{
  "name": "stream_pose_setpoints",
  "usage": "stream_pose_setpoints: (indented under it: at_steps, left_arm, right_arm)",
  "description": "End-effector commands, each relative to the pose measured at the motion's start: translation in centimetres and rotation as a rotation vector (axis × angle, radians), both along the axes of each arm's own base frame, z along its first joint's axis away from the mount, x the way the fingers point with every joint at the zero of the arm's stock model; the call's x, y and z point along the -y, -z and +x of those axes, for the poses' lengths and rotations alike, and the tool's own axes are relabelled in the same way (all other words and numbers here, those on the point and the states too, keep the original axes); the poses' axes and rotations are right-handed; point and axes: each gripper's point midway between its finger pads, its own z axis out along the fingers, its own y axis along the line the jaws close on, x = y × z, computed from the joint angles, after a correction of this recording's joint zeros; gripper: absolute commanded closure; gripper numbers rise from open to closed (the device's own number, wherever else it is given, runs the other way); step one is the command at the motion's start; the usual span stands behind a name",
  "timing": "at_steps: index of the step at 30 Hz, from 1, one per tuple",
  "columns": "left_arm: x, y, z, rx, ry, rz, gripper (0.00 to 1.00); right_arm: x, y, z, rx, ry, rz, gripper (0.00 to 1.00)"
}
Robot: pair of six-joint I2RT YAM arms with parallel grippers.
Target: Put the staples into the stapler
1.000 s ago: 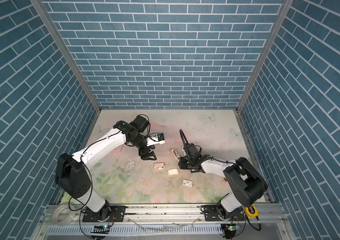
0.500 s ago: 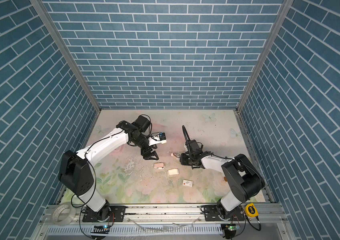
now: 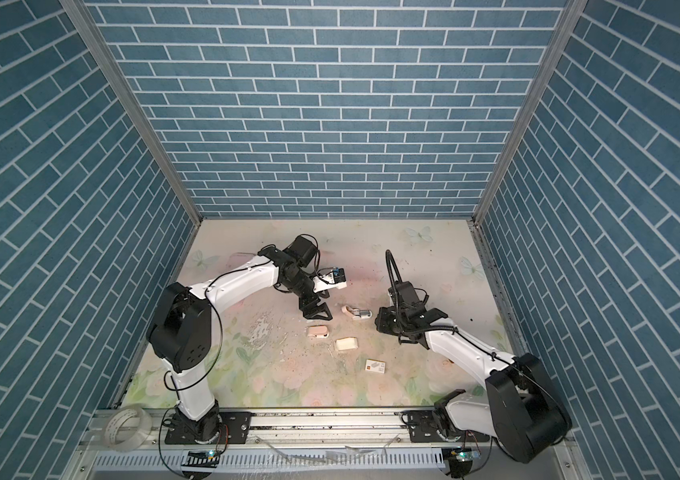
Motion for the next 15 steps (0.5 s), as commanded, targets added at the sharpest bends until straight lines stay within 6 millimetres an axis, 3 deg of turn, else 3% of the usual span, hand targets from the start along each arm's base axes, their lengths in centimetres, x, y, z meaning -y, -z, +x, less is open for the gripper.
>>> stream_pose_setpoints:
  at_steps: [1,6,15]
  left_arm:
    - [1.8,0.5,0.9,0.007,0.011,-0.037,0.15]
    - [3.0,2.1,0.8,0.003,0.02,-0.029,0.2]
    - [3.9,3.5,1.2,0.028,-0.001,-0.018,0.4]
  right_arm:
    - [1.0,1.1,-0.8,-0.084,0.076,0.03,0.73]
    - [1.5,1.8,-0.1,-0.104,0.114,0.082,0.73]
    - [1.1,1.9,2.3,-0.112,0.118,0.18,0.75]
